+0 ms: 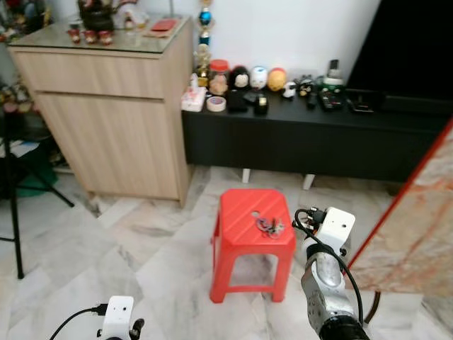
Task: Hang keys on a hook
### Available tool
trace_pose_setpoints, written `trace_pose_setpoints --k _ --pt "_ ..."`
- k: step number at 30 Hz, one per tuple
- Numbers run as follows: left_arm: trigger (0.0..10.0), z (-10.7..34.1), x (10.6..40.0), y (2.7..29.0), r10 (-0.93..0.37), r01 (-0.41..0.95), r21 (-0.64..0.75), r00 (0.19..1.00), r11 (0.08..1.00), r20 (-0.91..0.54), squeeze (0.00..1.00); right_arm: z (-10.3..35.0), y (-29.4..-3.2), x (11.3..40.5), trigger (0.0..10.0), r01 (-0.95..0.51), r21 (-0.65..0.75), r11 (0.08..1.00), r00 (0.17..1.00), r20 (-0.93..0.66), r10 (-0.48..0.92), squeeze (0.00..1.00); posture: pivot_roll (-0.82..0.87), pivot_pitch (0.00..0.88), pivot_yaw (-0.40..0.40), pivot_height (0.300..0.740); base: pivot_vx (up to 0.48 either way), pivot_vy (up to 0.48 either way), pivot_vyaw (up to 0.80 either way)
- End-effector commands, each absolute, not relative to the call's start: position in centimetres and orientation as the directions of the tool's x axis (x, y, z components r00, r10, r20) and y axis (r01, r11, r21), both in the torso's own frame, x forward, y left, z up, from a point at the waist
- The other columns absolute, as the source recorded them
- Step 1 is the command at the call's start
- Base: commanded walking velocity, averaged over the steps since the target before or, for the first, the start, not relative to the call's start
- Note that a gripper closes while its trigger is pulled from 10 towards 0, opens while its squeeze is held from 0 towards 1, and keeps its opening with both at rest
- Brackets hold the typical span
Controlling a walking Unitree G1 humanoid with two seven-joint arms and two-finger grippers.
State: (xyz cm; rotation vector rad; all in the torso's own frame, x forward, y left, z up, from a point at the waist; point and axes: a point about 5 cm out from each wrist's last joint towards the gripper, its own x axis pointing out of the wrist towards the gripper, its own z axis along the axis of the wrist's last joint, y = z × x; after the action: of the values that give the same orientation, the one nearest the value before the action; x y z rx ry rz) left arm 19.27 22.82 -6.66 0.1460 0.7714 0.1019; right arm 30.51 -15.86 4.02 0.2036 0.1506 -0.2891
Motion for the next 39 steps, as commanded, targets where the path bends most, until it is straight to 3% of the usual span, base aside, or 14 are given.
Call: trace_pose_setpoints --k 1,27,39 --pt "10.0 -6.85 18.88 23.12 0.157 -0.036 0.184 0.696 0.982 -0.700 0.00 4.49 -15.56 30.78 10.0 0.296 0.185 0.937 0.950 -0.155 -0.269 0.00 0.06 0.000 -0.068 0.740 0.000 -0.458 0.00" --pt "10.0 -7.00 18.60 23.15 0.148 -0.015 0.189 0.687 0.982 -0.711 0.00 4.39 -15.66 30.61 10.0 0.309 0.185 0.933 0.947 -0.149 -0.285 0.00 0.06 0.000 -0.069 0.740 0.000 -0.449 0.00" --pt "10.0 -6.98 18.59 23.26 0.153 -0.040 0.174 0.687 0.984 -0.710 0.00 4.52 -15.66 30.72 10.0 0.305 0.186 0.934 0.949 -0.141 -0.281 0.00 0.06 0.000 -0.067 0.740 0.000 0.000 0.00"
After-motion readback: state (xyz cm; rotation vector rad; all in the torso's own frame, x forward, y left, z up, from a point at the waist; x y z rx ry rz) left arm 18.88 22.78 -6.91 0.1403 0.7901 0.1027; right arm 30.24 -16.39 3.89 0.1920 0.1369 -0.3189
